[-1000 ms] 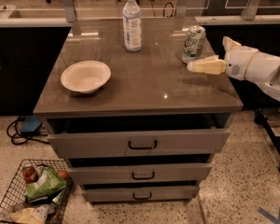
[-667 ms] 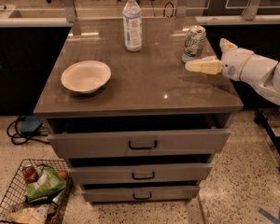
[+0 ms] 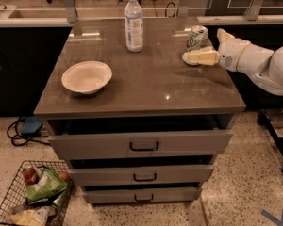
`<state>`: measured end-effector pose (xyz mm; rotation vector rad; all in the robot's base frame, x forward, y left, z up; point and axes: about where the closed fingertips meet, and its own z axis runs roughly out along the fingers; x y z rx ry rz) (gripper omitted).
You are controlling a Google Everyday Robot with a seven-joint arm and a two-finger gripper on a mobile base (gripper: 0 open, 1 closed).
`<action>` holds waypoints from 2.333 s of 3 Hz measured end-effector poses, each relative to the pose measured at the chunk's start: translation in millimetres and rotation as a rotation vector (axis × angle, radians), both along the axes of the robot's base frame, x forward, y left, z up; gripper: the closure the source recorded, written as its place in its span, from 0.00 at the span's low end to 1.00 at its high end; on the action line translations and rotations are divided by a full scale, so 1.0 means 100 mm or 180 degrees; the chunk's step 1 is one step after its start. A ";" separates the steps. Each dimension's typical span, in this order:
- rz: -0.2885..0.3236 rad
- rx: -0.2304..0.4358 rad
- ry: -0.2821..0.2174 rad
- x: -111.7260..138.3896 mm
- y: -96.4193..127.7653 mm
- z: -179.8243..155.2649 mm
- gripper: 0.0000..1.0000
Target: Place 7up can into paper bowl
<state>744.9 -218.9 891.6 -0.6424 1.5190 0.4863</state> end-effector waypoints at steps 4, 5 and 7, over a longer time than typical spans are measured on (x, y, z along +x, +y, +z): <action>0.0087 0.0088 0.0056 0.19 0.19 0.00 0.70; 0.0100 0.0090 0.0058 0.20 0.22 0.00 0.93; 0.0211 0.0053 0.0034 0.13 0.35 0.11 1.00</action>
Offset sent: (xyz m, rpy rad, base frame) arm 0.0300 0.0149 -0.0043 0.0551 0.0523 0.0159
